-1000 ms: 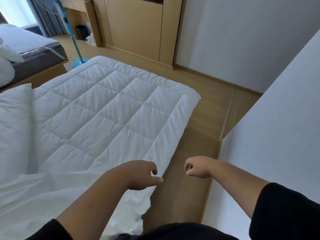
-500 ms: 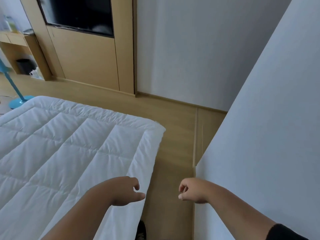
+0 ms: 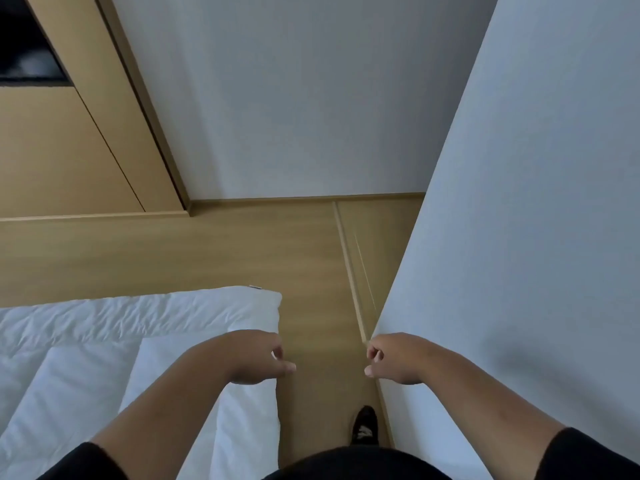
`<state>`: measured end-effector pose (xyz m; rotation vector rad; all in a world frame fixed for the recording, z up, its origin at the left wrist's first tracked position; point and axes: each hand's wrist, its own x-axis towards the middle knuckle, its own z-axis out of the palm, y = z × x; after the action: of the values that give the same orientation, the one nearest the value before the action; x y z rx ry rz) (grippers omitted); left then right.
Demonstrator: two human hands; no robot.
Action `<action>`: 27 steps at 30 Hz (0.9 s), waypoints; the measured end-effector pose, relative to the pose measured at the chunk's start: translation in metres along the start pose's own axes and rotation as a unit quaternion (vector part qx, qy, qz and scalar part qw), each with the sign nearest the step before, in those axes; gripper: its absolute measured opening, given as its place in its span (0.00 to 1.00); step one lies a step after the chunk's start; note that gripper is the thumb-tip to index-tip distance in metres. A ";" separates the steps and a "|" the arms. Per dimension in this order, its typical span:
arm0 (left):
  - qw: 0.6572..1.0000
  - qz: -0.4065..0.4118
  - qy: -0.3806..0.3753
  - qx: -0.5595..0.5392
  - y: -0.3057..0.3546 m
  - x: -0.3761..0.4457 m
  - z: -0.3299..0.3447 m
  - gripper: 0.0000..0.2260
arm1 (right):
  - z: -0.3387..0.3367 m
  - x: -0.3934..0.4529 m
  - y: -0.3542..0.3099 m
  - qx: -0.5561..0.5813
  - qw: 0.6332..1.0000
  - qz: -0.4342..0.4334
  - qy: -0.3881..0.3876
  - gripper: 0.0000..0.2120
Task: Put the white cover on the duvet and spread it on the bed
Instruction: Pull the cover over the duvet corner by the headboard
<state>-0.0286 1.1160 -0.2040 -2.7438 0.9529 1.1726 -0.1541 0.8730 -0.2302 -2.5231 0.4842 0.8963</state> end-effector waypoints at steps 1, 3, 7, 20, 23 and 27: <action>1.000 -0.001 -0.003 0.009 0.000 0.019 -0.014 0.22 | -0.014 0.017 0.002 -0.003 1.000 -0.001 -0.001 0.20; 1.000 -0.007 -0.009 0.016 -0.003 0.056 -0.042 0.23 | -0.045 0.052 0.004 -0.012 1.000 0.000 -0.009 0.20; 0.999 -0.040 0.003 0.027 -0.014 0.132 -0.112 0.24 | -0.131 0.140 0.000 -0.044 0.999 -0.021 -0.024 0.22; 0.971 -0.172 0.082 -0.141 -0.091 0.266 -0.290 0.23 | -0.393 0.354 -0.124 -0.143 0.978 -0.145 0.041 0.24; 0.972 -0.189 0.053 -0.130 -0.118 0.301 -0.316 0.24 | -0.413 0.399 -0.133 -0.145 0.978 -0.148 0.015 0.25; 0.978 -0.170 0.030 -0.116 -0.151 0.365 -0.368 0.25 | -0.449 0.462 -0.144 -0.125 0.984 -0.129 0.005 0.25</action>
<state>0.4877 0.9586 -0.2132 -2.9722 0.3398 1.2108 0.4785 0.6913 -0.1791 -2.7337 0.0431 0.8900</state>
